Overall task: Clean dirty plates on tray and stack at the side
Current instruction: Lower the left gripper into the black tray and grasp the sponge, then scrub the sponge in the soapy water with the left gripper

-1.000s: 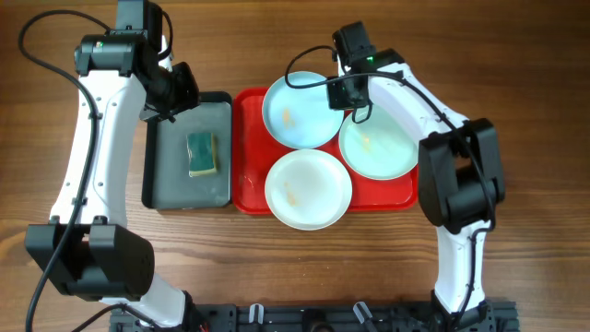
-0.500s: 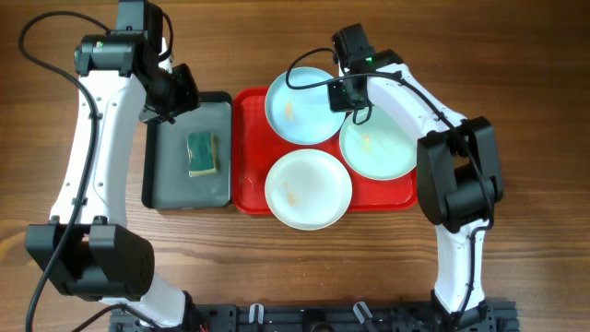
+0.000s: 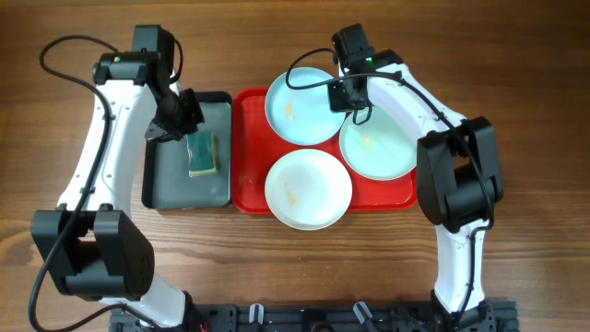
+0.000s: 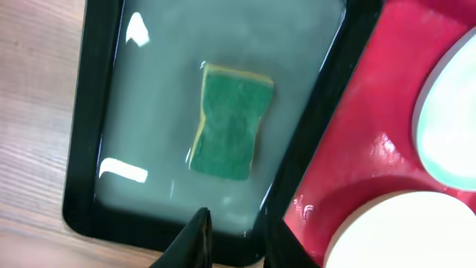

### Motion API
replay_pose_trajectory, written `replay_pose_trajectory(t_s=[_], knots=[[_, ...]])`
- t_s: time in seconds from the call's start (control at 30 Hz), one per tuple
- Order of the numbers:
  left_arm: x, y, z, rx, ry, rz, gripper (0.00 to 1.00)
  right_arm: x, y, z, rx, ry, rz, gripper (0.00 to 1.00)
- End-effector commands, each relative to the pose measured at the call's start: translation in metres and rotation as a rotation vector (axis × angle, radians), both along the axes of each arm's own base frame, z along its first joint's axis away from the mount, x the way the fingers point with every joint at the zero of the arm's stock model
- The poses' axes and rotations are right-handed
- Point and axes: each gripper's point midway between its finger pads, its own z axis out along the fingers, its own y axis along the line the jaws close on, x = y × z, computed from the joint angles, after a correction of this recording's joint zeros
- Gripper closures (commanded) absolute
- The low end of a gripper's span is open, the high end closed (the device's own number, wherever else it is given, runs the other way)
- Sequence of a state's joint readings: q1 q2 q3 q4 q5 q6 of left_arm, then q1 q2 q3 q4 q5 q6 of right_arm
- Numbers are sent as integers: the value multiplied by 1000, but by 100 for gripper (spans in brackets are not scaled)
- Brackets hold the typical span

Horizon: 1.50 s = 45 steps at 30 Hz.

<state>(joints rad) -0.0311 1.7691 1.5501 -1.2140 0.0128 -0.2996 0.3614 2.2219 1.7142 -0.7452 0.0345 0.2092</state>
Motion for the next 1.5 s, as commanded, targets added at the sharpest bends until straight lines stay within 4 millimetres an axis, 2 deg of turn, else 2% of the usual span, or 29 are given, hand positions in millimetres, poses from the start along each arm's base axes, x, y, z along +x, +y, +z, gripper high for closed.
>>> replay_pose_trajectory(t_s=[0.0,0.13,0.17,0.2,0.3,0.5,0.57,0.7,0.87,0.97,1.0,1.17,1.27,1.47], knots=[[3,-2,-15,8,-17,-66,75,-4,-3,-11,-33,20,-2,96],[7,-2,-39,14,-41,-101,69,-4,-3,-11,-34,21,-2,96],[8,-3,-46,17,-51,-126,62,-4,-3,-11,-33,21,-2,95],[9,-2,-49,18,-57,-126,62,-4,-3,-11,-33,21,-2,95],[6,-3,-55,19,-51,-140,68,-4,-3,-11,-34,21,-2,95],[0,-2,-77,23,-51,-157,71,-4,-3,-11,-33,20,-2,95],[2,-2,-80,33,-62,-221,78,-4,-4,-11,-33,20,-3,94],[6,-3,-80,44,-82,-273,80,-3,-3,-10,-32,17,-3,94],[-3,-2,-86,41,-51,-273,70,-4,-3,-10,-32,17,-3,93],[-4,-2,-87,41,-49,-272,69,-4,-3,-11,-32,17,-3,93],[-4,-2,-88,40,-47,-272,67,-4,-3,-10,-32,17,-3,90],[-8,-2,-92,39,-41,-269,67,-4,-3,-10,-32,17,-2,90],[-6,-2,-99,40,-58,-268,67,-3,-3,-10,-32,16,-3,96],[-3,-2,-100,40,-74,-254,70,-3,-3,-10,-31,15,-3,96]])
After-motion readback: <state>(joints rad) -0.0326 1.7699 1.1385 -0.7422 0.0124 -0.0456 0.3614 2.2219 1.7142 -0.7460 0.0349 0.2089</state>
